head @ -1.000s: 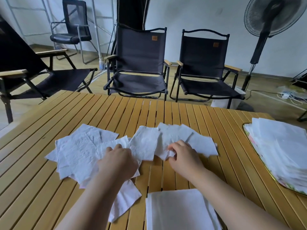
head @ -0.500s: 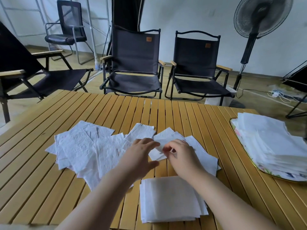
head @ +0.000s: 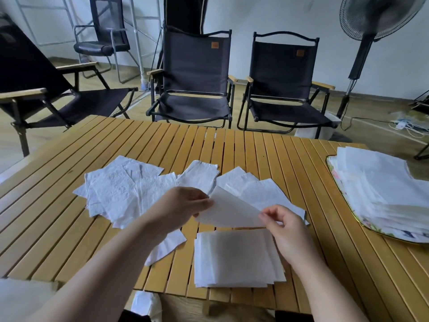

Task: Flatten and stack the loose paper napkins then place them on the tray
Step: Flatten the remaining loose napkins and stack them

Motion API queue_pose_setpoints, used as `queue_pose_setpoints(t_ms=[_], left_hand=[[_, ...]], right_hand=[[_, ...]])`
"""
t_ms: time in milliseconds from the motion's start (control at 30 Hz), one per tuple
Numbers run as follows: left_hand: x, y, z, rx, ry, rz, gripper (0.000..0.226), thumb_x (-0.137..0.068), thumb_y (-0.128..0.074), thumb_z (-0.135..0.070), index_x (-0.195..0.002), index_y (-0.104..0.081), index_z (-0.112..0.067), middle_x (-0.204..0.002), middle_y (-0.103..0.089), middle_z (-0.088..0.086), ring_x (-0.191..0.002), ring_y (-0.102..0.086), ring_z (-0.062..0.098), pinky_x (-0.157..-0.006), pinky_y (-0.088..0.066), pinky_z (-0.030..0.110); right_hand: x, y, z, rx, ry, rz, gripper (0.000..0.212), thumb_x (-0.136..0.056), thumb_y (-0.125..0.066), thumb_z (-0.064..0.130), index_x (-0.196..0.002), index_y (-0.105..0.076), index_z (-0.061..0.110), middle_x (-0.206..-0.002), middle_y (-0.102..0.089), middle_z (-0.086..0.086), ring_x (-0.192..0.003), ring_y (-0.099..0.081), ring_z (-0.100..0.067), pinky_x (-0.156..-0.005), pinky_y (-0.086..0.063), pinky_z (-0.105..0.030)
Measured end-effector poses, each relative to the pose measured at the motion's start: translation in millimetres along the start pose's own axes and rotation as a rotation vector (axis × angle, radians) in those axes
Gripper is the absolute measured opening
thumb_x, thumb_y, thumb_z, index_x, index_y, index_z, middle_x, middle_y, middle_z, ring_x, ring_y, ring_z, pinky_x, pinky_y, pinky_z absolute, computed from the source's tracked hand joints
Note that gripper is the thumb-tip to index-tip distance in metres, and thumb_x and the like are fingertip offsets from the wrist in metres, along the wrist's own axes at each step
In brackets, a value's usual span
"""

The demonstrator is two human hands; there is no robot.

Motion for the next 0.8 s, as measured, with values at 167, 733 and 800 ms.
queue_pose_setpoints(t_ms=[167,733,800], left_hand=[[8.9,-1.5,-8.5,0.178,0.030,0.131,0.020,-0.087,-0.072,-0.027,-0.076,-0.072,-0.010,-0.064,-0.056,0.002,-0.059,-0.049,0.013,-0.064,-0.038,0.031],[15.8,-29.7,18.7,-0.118,0.341,0.505,0.019,-0.097,-0.062,-0.012,-0.116,-0.063,-0.008,-0.070,-0.073,0.007,-0.059,-0.069,0.018,-0.053,-0.052,0.022],[14.2,-28.2,20.8,-0.073,0.352,0.470,0.019,-0.098,-0.061,-0.009,-0.116,-0.061,-0.005,-0.076,-0.072,0.013,-0.063,-0.071,0.022,-0.055,-0.055,0.024]], right_hand=[[-6.5,23.7,22.4,-0.140,0.138,-0.077,0.004,-0.092,-0.071,0.022,-0.089,-0.070,0.021,-0.078,-0.071,0.013,-0.072,-0.061,0.006,-0.064,-0.044,-0.007],[-17.0,49.4,-28.2,0.442,-0.170,0.144,0.023,-0.079,-0.082,0.025,-0.095,-0.066,0.029,-0.099,-0.060,0.013,-0.085,-0.057,-0.002,-0.065,-0.043,-0.021],[-16.7,45.0,-35.0,0.478,-0.147,0.143,0.020,-0.080,-0.082,0.027,-0.092,-0.067,0.029,-0.101,-0.058,0.014,-0.086,-0.055,0.001,-0.070,-0.045,-0.022]])
Point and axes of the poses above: each hand's wrist, its own x-axis away from the middle knuckle, its own y-axis out of the back of the hand, z = x × y, the point moved 4 cm from there along -x, towards the middle knuckle
